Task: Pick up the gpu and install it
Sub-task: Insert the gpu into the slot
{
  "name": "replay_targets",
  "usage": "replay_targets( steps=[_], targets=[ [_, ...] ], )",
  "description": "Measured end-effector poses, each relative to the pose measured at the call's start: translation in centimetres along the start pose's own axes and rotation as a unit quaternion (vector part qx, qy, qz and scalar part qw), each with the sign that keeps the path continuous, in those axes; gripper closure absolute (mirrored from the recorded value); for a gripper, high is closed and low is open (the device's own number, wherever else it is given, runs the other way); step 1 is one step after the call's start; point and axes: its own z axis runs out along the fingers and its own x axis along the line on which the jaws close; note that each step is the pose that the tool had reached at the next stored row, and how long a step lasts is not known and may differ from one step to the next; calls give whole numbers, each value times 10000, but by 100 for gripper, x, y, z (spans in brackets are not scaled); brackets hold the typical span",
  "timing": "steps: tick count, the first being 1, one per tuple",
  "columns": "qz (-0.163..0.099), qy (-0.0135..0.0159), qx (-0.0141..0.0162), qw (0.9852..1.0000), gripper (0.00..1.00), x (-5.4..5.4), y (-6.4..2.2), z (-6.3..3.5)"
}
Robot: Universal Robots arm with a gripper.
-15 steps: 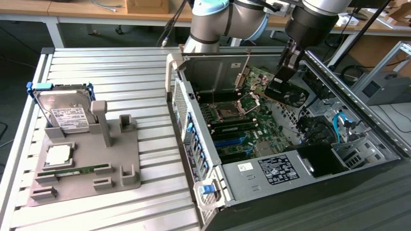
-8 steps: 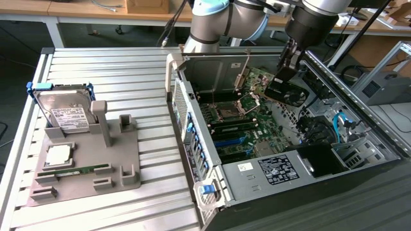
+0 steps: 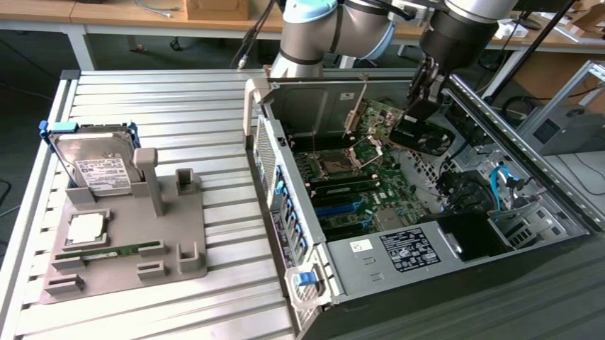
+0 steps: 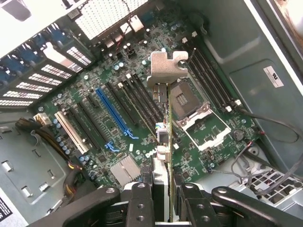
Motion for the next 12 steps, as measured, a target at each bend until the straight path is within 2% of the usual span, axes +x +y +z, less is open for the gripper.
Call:
replay_targets(
  steps=[12],
  targets=[
    [-370, 8, -9, 9993, 73, 0, 0, 0]
  ],
)
